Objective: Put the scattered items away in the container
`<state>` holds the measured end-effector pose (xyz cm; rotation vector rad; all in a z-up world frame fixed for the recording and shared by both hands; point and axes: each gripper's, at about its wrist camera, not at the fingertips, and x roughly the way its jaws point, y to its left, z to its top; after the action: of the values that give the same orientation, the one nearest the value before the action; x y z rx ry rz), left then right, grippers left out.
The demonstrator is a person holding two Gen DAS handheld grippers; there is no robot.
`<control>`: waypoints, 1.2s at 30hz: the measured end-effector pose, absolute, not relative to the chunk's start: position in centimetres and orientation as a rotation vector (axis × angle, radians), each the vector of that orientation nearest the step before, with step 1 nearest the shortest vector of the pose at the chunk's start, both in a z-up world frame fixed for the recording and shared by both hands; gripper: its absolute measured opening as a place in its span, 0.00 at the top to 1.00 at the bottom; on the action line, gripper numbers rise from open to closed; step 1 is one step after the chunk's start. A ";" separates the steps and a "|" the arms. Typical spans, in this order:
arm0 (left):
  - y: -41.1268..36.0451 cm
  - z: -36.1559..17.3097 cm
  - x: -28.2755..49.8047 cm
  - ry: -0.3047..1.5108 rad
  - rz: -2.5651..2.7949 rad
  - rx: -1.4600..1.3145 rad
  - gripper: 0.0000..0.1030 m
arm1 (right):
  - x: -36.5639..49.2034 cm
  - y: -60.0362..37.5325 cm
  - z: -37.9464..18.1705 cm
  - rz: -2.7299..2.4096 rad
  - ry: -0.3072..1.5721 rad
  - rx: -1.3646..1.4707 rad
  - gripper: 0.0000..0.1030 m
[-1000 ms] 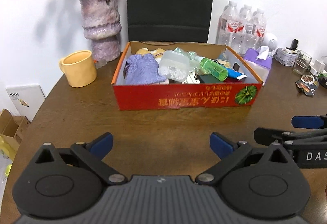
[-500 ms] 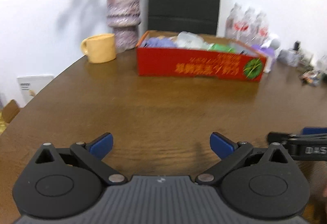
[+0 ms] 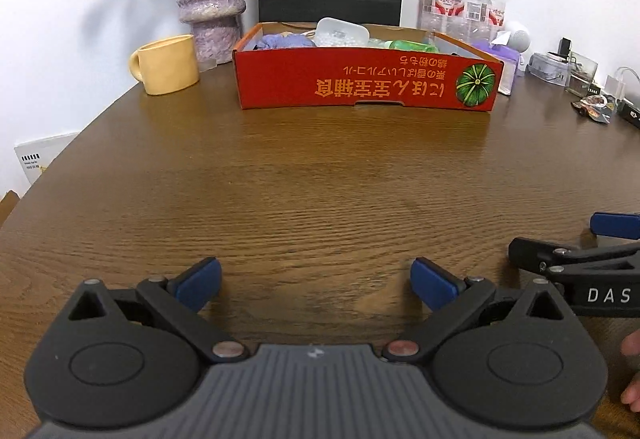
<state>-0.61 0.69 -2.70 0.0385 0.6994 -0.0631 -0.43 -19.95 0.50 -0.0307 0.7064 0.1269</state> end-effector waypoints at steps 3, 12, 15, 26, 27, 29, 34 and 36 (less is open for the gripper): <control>0.7 -2.8 -0.6 0.700 -0.060 0.033 0.00 | -0.4 -19.8 0.5 0.131 0.706 -0.034 0.00; 0.7 -2.5 -0.5 0.700 -0.056 0.031 0.00 | -0.8 -19.6 0.6 0.112 0.706 -0.026 0.00; 0.7 -2.5 -0.5 0.700 -0.057 0.031 0.00 | -0.8 -19.7 0.6 0.113 0.706 -0.026 0.00; 0.5 -2.5 -0.6 0.701 -0.031 0.024 0.00 | -0.7 -19.7 0.6 0.105 0.706 -0.023 0.00; 0.5 -2.5 -0.7 0.701 -0.031 0.024 0.00 | -0.7 -19.7 0.6 0.105 0.706 -0.023 0.00; 0.5 -2.5 -0.7 0.701 -0.031 0.024 0.00 | -0.7 -19.7 0.6 0.105 0.706 -0.023 0.00; 0.5 -2.5 -0.6 0.701 -0.031 0.023 0.00 | -0.7 -19.6 0.7 0.105 0.706 -0.023 0.00; 0.6 -2.5 -0.6 0.701 -0.032 0.023 0.00 | -0.7 -19.6 0.7 0.104 0.706 -0.023 0.00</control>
<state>-0.63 0.56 -2.54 0.0229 0.7011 -0.0318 -0.70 -19.64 0.66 -0.0233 0.7060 0.1045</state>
